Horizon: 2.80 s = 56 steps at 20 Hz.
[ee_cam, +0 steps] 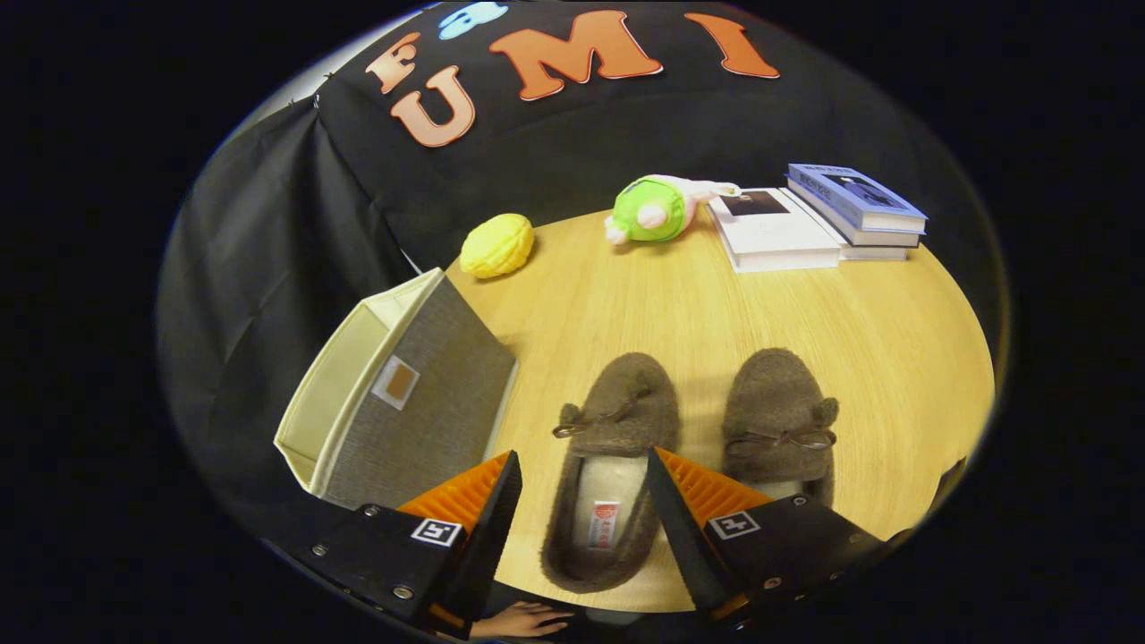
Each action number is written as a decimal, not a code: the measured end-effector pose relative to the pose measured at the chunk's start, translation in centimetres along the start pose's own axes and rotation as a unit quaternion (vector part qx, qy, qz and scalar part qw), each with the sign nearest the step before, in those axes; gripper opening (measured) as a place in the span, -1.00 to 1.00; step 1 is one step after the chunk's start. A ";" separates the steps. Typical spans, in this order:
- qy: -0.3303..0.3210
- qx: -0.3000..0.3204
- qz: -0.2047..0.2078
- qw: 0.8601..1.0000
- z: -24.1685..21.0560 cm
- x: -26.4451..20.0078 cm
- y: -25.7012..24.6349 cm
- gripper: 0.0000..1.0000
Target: Open the storage box then place both shoes into the box .Put the left shoe in first, then the right shoe, with the right side of both shoes facing outward in a uniform manner.
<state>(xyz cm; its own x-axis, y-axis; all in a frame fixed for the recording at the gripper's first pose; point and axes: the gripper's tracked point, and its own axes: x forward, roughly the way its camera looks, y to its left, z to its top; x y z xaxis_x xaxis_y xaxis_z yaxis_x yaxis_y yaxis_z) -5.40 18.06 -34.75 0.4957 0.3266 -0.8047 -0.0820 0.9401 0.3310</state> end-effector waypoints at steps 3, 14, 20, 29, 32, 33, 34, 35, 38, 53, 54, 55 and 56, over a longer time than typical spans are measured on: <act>0.022 -0.011 -0.030 0.999 -1.9 0.5 -1.6 0.62; 0.027 0.001 -0.107 0.994 -2.1 5.3 -4.3 -0.30; 0.034 0.052 -0.107 0.992 -1.7 4.8 -4.2 -0.93; -0.001 0.112 -0.012 0.994 2.7 1.4 4.0 -0.93; -0.033 0.105 0.005 0.994 5.8 -0.4 6.6 -0.93; -0.038 0.101 0.013 0.994 6.5 -1.0 7.6 -0.93; -0.047 0.097 0.019 0.994 7.5 -1.5 8.6 -0.93; -0.053 0.092 0.025 0.994 8.2 -1.9 9.5 -0.93; -0.067 0.086 0.045 0.993 10.2 -2.8 13.0 -0.93; 0.063 0.065 0.085 0.992 6.2 5.5 26.0 -0.93; 0.069 0.065 0.077 0.993 5.9 6.2 26.1 -0.93; 0.081 0.063 0.073 0.992 5.3 6.8 26.3 -0.93; 0.093 0.066 0.069 0.991 4.8 7.4 26.5 -0.93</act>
<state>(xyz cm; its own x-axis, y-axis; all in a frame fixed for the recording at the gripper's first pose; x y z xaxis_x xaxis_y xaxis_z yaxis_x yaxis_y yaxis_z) 0.18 44.89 -29.57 0.3190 0.4751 -0.8201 -0.0172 0.8680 0.4962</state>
